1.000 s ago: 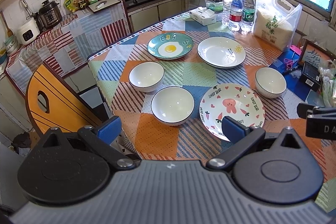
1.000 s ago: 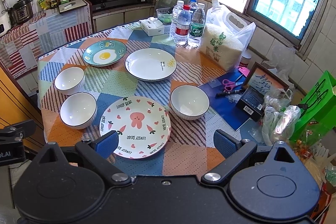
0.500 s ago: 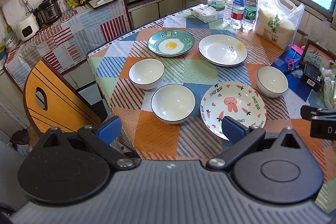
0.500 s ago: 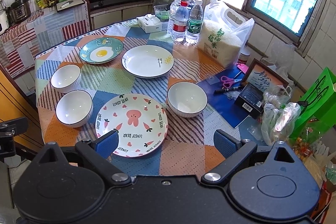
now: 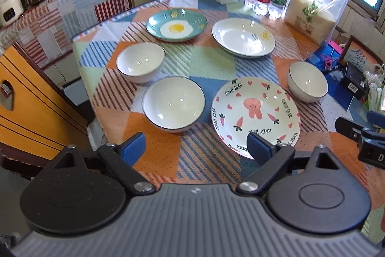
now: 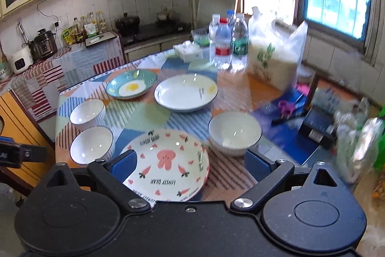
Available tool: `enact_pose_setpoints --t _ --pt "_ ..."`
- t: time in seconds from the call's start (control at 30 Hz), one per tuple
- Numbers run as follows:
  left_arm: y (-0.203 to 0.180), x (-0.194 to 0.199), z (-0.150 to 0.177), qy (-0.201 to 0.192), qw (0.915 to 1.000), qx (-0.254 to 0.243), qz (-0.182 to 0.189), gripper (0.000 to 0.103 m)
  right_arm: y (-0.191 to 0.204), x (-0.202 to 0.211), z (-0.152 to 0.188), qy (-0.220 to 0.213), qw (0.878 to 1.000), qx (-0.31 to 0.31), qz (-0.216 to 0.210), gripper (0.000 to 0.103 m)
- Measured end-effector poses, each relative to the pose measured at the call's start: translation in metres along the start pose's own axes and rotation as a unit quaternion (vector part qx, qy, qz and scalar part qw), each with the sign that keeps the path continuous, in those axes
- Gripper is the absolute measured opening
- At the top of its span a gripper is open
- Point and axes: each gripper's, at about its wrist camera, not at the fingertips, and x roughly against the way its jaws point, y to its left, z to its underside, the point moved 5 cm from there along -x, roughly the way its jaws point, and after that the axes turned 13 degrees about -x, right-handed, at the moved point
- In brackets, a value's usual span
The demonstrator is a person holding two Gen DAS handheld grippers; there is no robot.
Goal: Organize plates and bowls
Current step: 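Move both tools toward the rim of the white sun plate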
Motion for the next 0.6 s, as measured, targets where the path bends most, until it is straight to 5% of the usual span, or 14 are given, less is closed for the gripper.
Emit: enact_pose_setpoints --t 0.3,0.6 --pt "-0.017 -0.089 0.016 0.032 0.999 0.023 0.021 0.085 -0.024 -0.077 0.037 0.085 0.996 -0.02 -0.035 0.075" --pt "-0.008 -0.096 -0.005 0.032 0.9982 0.01 0.05 0.084 -0.011 -0.1 0.035 0.1 0.994 -0.012 -0.052 0.075"
